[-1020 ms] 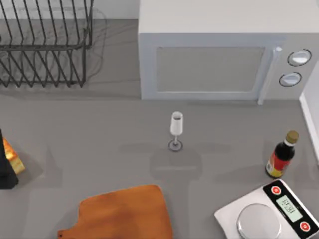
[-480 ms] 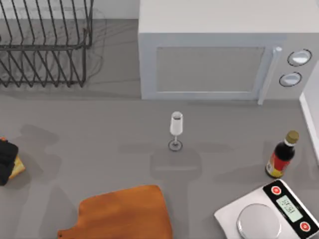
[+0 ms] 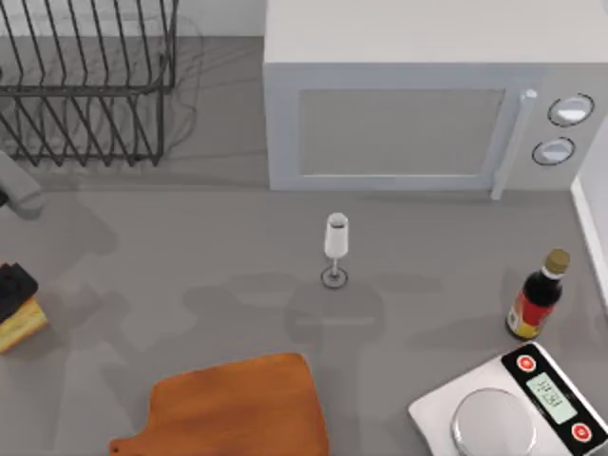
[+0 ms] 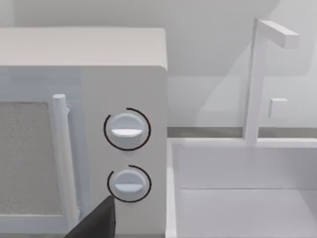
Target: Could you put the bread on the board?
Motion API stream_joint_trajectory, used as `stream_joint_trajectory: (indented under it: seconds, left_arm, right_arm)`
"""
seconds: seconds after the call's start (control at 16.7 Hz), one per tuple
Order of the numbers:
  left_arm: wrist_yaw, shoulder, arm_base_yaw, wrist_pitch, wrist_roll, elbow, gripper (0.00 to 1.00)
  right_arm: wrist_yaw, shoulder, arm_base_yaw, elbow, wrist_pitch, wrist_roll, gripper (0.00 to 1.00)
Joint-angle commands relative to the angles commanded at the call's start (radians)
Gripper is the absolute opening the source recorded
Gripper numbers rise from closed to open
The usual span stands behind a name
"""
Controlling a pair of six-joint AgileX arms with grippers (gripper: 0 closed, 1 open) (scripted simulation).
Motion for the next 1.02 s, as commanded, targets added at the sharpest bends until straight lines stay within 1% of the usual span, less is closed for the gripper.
stream_joint_trajectory:
  seconds: [0.12,0.3,0.6,0.78,1.02]
  left_arm:
    - [0.000,0.121,0.005,-0.066,0.066,0.084,1.00]
    - [-0.001,0.232,0.010,-0.130,0.131,0.168,1.00]
    - [-0.001,0.260,0.011,-0.145,0.146,0.189,1.00]
    - [-0.001,0.266,0.007,-0.126,0.144,0.174,1.00]
    - [-0.001,0.329,0.010,0.019,0.147,0.099,1.00]
  right_arm:
    - [0.000,0.000,0.000,0.000,0.000,0.000,1.00]
    - [0.000,0.000,0.000,0.000,0.000,0.000,1.00]
    - [0.000,0.000,0.000,0.000,0.000,0.000,1.00]
    - [0.000,0.000,0.000,0.000,0.000,0.000,1.00]
    - [0.000,0.000,0.000,0.000,0.000,0.000,1.00]
